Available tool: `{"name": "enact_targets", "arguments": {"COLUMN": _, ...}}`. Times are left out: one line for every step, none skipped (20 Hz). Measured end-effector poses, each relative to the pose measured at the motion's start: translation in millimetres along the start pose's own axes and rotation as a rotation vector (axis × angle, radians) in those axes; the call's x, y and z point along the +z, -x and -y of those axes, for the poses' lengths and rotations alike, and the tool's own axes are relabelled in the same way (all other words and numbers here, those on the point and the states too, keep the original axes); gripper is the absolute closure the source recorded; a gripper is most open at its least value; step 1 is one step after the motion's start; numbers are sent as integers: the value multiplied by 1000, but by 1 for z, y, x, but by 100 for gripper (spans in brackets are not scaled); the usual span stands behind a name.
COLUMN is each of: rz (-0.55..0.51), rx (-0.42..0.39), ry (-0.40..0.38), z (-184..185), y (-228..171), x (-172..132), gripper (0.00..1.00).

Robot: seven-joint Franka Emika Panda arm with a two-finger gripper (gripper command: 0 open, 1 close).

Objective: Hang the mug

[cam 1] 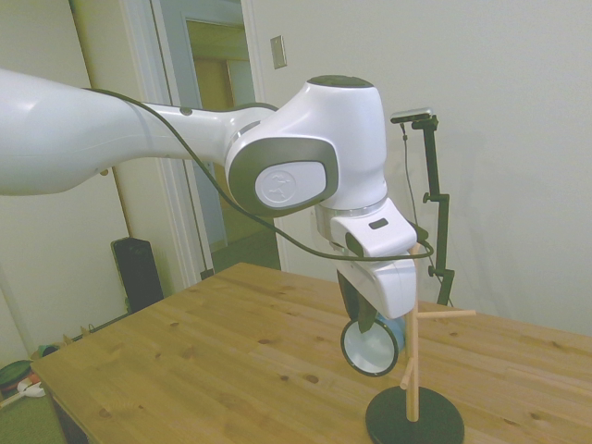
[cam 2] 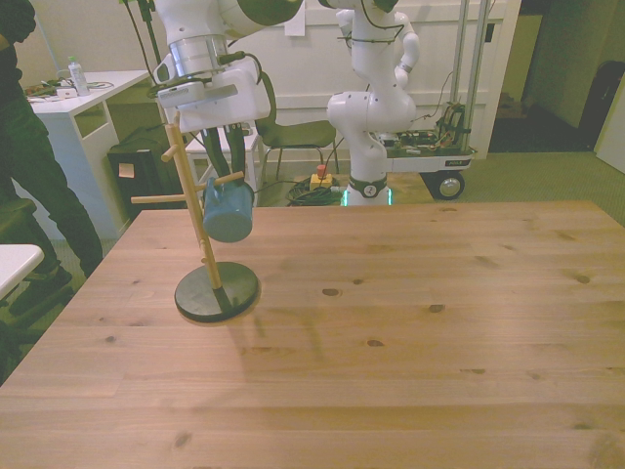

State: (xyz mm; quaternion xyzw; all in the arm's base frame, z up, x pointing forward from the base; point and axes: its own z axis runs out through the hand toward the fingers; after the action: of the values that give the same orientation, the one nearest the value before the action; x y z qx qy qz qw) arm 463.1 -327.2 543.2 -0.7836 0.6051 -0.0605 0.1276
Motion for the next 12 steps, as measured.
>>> {"name": "enact_targets", "arguments": {"rz": 0, "rx": 0, "ry": 0, "z": 0, "y": 0, "x": 0, "gripper": 0}}
{"name": "enact_targets", "arguments": {"rz": 0, "rx": 0, "ry": 0, "z": 0, "y": 0, "x": 0, "gripper": 0}}
{"name": "enact_targets", "arguments": {"rz": 0, "rx": 0, "ry": 0, "z": 0, "y": 0, "x": 0, "gripper": 0}}
{"name": "enact_targets", "arguments": {"rz": 0, "rx": 0, "ry": 0, "z": 0, "y": 0, "x": 0, "gripper": 0}}
{"name": "enact_targets", "arguments": {"rz": -1, "rx": 0, "ry": -1, "z": 0, "y": 0, "x": -1, "gripper": 0}}
{"name": "enact_targets", "arguments": {"rz": -1, "rx": 0, "ry": -2, "z": -1, "y": 0, "x": -1, "gripper": 0}}
{"name": "enact_targets", "arguments": {"rz": -2, "rx": 0, "ry": -3, "z": -1, "y": 1, "x": -3, "gripper": 0}}
{"name": "enact_targets", "arguments": {"rz": -4, "rx": -1, "ry": -6, "z": -1, "y": 2, "x": -5, "gripper": 0}}
{"name": "enact_targets", "arguments": {"rz": -6, "rx": -2, "ry": -8, "z": -2, "y": 3, "x": -7, "gripper": 0}}
{"name": "enact_targets", "arguments": {"rz": -8, "rx": -2, "ry": -11, "z": -3, "y": 4, "x": -9, "gripper": 0}}
{"name": "enact_targets", "arguments": {"rz": -10, "rx": -3, "ry": -15, "z": -4, "y": 6, "x": -12, "gripper": 0}}
{"name": "enact_targets", "arguments": {"rz": -13, "rx": -4, "ry": -18, "z": -4, "y": 7, "x": -16, "gripper": 0}}
